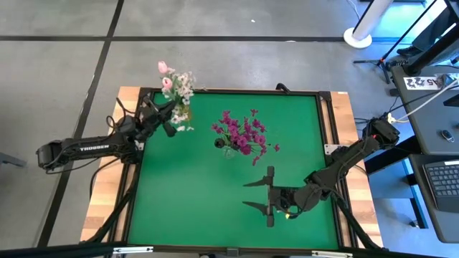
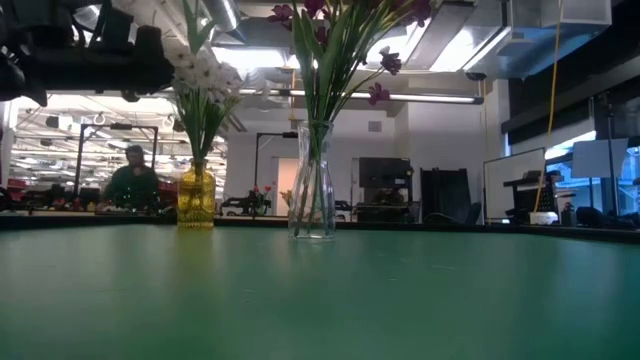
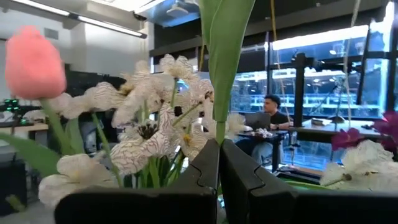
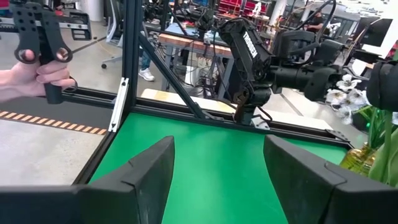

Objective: Sort flowers into vase by color
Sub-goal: Put the pink tulip into the yellow vase

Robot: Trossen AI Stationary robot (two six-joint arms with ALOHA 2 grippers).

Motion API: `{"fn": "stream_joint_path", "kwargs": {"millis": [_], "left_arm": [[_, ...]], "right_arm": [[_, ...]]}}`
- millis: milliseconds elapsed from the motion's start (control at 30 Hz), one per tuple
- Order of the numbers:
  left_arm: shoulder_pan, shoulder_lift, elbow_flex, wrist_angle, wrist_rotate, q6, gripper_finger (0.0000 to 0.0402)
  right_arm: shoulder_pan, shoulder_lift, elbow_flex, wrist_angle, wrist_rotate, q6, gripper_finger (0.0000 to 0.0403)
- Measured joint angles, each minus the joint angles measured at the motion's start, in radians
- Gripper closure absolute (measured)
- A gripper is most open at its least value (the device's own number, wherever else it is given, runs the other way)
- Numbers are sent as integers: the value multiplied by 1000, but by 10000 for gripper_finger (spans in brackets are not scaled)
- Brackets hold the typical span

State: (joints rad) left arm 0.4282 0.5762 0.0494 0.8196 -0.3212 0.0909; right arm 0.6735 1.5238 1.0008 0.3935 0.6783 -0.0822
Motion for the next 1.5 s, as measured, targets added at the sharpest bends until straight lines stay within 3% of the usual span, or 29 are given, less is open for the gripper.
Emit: {"fn": "stream_joint_path", "kwargs": {"millis": [167, 433, 667, 1500], "left_arm": [[0, 0, 0, 2, -23, -7, 401], [0, 0, 0, 0, -184, -46, 402], [0, 0, 0, 1, -193, -56, 397], [-2, -2, -2, 65, -161, -55, 235]], "right_arm": [[0, 0, 0, 2, -9, 0, 157], [0, 0, 0, 2, -10, 0, 157], [0, 0, 0, 4, -18, 0, 157], [0, 0, 0, 8, -44, 2, 157]]}}
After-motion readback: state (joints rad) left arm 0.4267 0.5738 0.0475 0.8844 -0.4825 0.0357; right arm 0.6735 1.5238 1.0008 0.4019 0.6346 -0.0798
